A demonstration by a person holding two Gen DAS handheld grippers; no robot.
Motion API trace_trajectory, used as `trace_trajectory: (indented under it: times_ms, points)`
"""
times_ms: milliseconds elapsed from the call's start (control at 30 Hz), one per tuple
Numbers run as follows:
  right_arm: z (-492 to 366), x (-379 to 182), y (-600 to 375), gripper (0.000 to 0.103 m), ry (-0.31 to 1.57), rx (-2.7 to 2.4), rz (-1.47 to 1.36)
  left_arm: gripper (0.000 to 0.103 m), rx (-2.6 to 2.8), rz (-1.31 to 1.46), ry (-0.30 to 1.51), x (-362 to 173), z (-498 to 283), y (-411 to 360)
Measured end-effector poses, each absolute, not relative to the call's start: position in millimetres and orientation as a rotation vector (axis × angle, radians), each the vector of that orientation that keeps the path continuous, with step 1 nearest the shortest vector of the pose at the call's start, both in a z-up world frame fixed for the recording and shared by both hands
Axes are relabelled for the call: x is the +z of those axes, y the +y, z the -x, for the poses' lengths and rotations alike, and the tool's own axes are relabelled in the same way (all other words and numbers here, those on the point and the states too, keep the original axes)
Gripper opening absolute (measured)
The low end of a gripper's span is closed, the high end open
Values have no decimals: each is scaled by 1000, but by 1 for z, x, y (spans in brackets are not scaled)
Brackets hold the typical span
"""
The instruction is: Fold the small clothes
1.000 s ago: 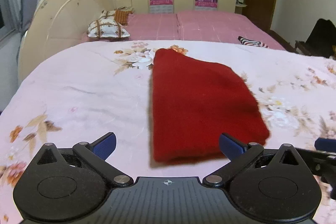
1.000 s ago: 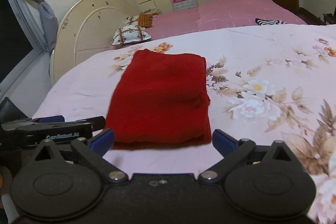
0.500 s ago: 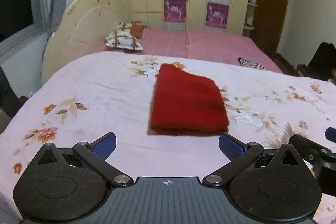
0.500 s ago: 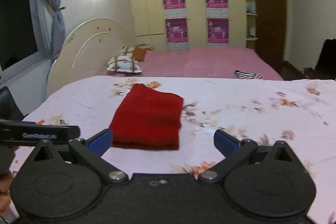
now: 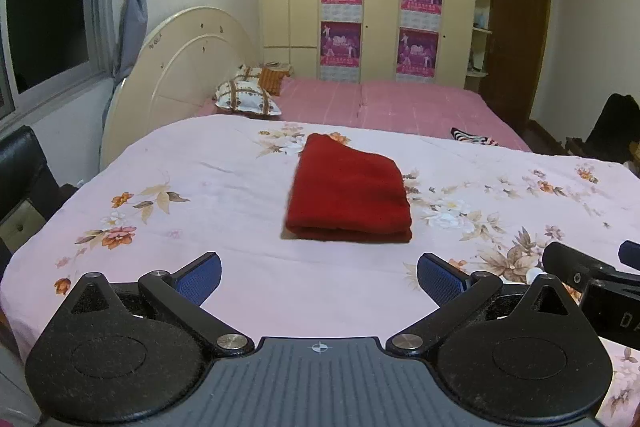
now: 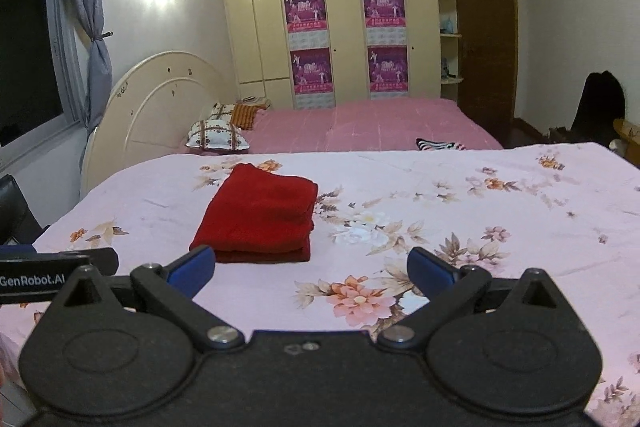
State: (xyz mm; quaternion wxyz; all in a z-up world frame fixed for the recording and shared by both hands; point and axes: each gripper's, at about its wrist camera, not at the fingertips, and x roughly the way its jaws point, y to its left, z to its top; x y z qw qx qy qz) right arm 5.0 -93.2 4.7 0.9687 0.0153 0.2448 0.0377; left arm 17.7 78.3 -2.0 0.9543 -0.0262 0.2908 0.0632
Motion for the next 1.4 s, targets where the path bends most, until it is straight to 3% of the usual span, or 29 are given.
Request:
trace_trajectory:
  times_ms: [1400]
  points:
    - [0,3,-92,102,497,85,-32,103,161,49,588,-1,-9,79]
